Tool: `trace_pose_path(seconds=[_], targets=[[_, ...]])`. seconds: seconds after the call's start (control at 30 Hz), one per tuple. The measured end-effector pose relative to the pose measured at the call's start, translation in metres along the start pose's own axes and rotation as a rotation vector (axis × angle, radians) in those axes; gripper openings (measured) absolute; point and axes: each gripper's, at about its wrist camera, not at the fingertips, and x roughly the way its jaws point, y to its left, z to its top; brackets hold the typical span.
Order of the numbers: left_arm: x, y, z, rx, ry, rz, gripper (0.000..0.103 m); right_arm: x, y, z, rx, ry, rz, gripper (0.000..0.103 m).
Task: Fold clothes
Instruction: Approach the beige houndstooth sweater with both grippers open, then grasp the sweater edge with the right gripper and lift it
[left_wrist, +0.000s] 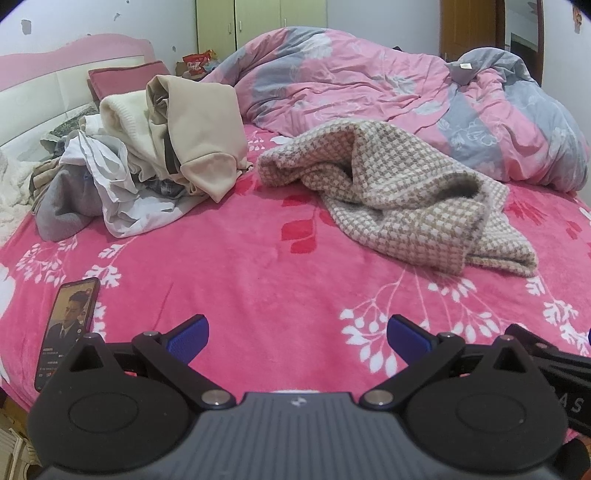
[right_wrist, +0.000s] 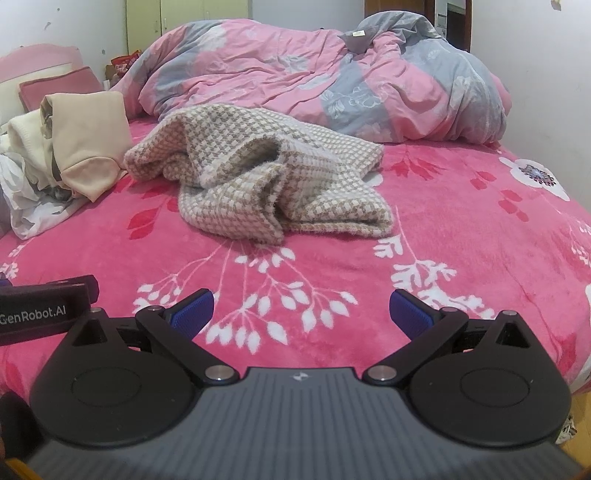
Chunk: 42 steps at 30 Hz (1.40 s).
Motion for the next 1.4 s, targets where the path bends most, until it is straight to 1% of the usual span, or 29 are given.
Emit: trace_pose_path(seconds=[0.37,0.77,1.0,1.1,1.2,1.3,1.4], targets=[[0.009,-0.001,0.003,0.002,0.007,0.006,0.103,0.008,0.001,0.004,0.0,0.007,0.001,0.102],[0.03,-0.002,0.008,0.002,0.027,0.005,0.103,0.028,0.003,0.009,-0.004,0.029,-0.003,0.102],[0.048,-0.001,0.018,-0.002,0.019,-0.029,0.103,0.041,0.002,0.012,0.001,0.03,0.007,0.102],[0.056,-0.001,0.026,-0.01,-0.005,-0.047,0.103,0.049,0.0,0.013,0.007,0.024,0.01,0.102],[0.065,-0.001,0.033,-0.016,-0.04,-0.073,0.103,0.055,-0.005,0.016,0.005,-0.004,0.02,0.102],[0.073,-0.003,0.039,-0.024,-0.096,-0.102,0.103,0.06,-0.011,0.022,-0.011,-0.052,0.039,0.102],[0.081,-0.008,0.043,-0.014,-0.163,-0.151,0.103,0.063,-0.017,0.029,-0.048,-0.124,0.071,0.102]])
